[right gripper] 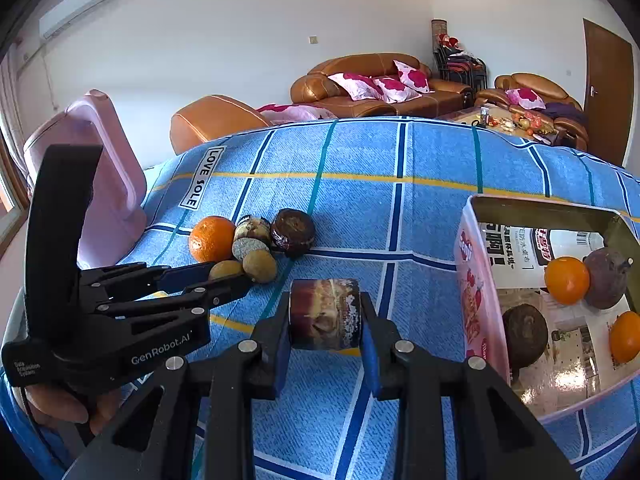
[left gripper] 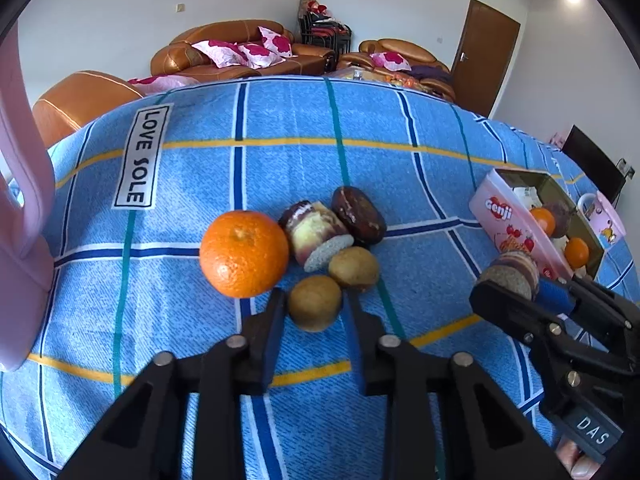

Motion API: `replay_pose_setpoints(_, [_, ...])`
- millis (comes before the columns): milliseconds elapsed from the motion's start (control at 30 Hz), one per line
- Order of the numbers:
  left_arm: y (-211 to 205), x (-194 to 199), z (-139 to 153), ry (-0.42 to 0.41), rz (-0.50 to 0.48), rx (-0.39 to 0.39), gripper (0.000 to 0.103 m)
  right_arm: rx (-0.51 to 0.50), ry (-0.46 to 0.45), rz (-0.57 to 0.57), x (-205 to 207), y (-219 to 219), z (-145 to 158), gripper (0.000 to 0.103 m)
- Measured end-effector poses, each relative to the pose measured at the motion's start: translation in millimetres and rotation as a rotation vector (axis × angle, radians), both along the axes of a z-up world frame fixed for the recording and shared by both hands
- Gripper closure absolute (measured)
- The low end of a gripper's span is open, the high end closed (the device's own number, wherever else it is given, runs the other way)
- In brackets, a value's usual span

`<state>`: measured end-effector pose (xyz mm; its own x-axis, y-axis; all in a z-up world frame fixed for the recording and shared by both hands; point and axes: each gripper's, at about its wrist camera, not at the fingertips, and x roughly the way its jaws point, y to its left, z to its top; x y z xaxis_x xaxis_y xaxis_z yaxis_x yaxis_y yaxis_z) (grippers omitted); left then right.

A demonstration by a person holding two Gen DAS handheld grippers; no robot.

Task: Organize fruits
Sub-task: 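Grasp a kiwi with the left tool while the right tool lifts the brown can, then carry the kiwi and the brown can over the tin box with both tools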

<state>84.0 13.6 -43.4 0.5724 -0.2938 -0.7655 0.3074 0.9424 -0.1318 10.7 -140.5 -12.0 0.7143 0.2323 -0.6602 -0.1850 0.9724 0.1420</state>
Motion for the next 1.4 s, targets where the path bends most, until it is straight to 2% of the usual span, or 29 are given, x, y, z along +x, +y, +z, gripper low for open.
replay_pose_setpoints(133, [5, -5, 6, -0.038, 0.034, 0.007, 0.075, -0.003, -0.033, 0.006, -4, 1, 3, 0.071])
replay_pose_setpoints(267, [15, -26, 24, -0.185, 0.11, 0.015, 0.075, -0.041, -0.135, 0.005, -15, 5, 14, 0.071])
replay_pose_setpoints(400, [22, -37, 36, -0.283, 0.205, 0.029, 0.075, -0.078, -0.255, -0.018, -28, 7, 25, 0.071])
replay_pose_setpoints(500, [23, -44, 41, -0.339, 0.259, 0.048, 0.075, -0.11, -0.316, -0.031, -33, 9, 31, 0.071])
replay_pose_setpoints(600, [25, -53, 44, -0.386, 0.306, 0.067, 0.075, -0.118, -0.325, -0.023, -32, 11, 33, 0.071])
replay_pose_setpoints(1100, [13, -74, 44, -0.379, 0.336, 0.058, 0.075, -0.13, -0.328, -0.013, -37, 16, 31, 0.071])
replay_pose_setpoints(1400, [8, -82, 44, -0.372, 0.343, 0.058, 0.075, -0.122, -0.303, -0.026, -46, 3, 29, 0.071])
